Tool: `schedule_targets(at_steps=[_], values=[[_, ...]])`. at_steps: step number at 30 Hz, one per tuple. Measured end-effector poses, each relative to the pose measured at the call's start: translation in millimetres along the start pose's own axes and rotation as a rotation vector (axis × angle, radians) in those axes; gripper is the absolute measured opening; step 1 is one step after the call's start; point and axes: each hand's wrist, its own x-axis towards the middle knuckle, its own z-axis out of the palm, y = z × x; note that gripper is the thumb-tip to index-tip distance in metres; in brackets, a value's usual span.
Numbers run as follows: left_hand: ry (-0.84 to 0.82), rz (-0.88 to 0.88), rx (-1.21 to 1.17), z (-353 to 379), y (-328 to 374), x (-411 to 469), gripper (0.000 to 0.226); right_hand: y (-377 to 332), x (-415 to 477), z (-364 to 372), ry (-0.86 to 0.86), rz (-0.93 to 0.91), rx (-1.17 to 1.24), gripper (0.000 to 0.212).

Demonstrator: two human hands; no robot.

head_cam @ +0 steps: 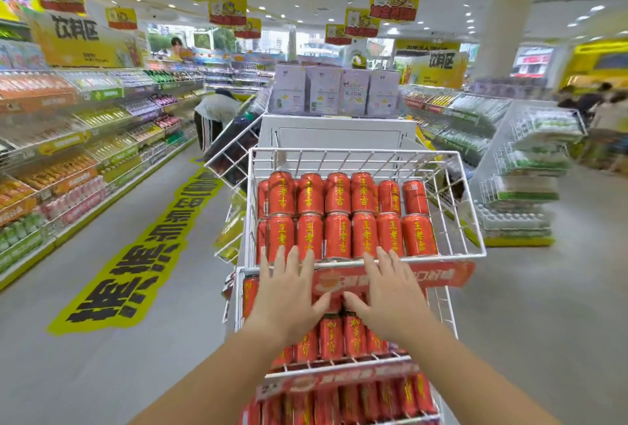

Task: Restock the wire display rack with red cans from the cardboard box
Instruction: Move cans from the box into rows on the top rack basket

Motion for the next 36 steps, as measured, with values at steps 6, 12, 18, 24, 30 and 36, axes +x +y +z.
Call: schedule_targets(at_steps=[6, 12, 18, 24, 30, 36], values=[[0.015, 0.005, -0.051, 37.8, 5.9, -49.5, 0.091, -14.8, -46.6, 38.1, -0.044, -0.045, -0.005, 0.087], [-0.149, -0.008, -0.008, 97.1, 10.8, -98.4, 0.094, -12.7, -86.2, 115.5, -0.187, -0.086, 0.014, 0.085], [-0.295, -0.044, 0.002, 198.1, 1.2, -133.0, 0.089, -0.6, -123.4, 222.6, -0.380, -0.104, 0.005, 0.091], [-0.394, -0.031, 0.000, 325.6, -1.4, -182.0, 0.089, 10.9, -162.9, 352.8, -0.537, -0.127, 0.012, 0.087], [-0.599, -0.035, 0.012, 472.5, 20.3, -259.7, 0.089, 24.3, -225.0, 492.4, -0.740, -0.113, 0.031, 0.089], [-0.841, -0.054, -0.029, 599.0, 49.1, -342.5, 0.091, 39.8, -311.9, 619.4, -0.904, -0.071, 0.032, 0.089]])
